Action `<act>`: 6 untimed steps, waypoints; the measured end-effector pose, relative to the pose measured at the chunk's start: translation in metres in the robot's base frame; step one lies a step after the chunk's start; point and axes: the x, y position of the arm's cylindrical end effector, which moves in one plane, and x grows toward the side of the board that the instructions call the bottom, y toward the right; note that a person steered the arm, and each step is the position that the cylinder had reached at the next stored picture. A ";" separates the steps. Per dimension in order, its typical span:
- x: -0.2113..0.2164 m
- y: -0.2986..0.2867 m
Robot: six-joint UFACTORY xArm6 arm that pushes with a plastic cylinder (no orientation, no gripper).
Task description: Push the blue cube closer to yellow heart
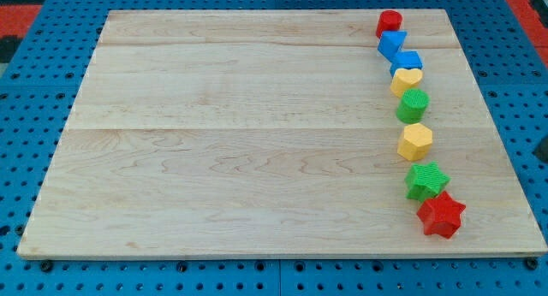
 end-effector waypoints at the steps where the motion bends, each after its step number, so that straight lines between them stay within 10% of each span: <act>1: -0.049 -0.028; 6: -0.121 -0.257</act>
